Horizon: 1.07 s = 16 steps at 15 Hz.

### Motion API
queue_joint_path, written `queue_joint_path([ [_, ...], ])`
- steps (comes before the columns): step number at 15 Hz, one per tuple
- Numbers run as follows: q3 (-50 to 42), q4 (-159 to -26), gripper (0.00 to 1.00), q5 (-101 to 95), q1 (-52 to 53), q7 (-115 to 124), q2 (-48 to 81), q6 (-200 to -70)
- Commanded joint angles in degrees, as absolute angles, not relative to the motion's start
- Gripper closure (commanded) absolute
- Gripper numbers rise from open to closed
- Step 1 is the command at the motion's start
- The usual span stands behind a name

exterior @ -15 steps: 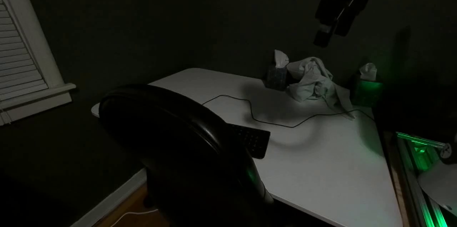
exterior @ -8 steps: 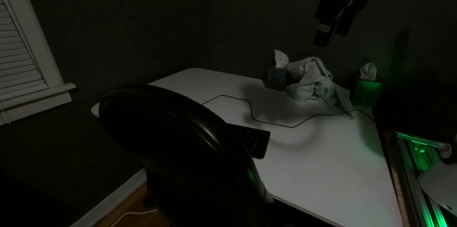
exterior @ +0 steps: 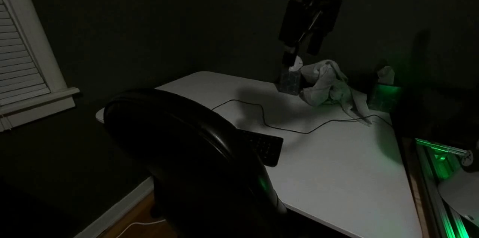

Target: Press a button on the keyboard

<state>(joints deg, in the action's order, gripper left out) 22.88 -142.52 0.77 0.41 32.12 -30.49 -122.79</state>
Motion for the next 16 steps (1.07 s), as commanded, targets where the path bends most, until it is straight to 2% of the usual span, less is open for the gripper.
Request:
queue_joint_path([
  [1, 21.84, -135.8, 0.0, -4.5, -0.66, 31.75, -17.44, -127.21],
  [9, 14.77, -120.76, 0.0, -11.8, 2.53, 24.0, 3.02, -131.61],
  [16, 8.4, -109.62, 0.0, -13.47, 6.23, 21.0, 14.73, -131.62],
])
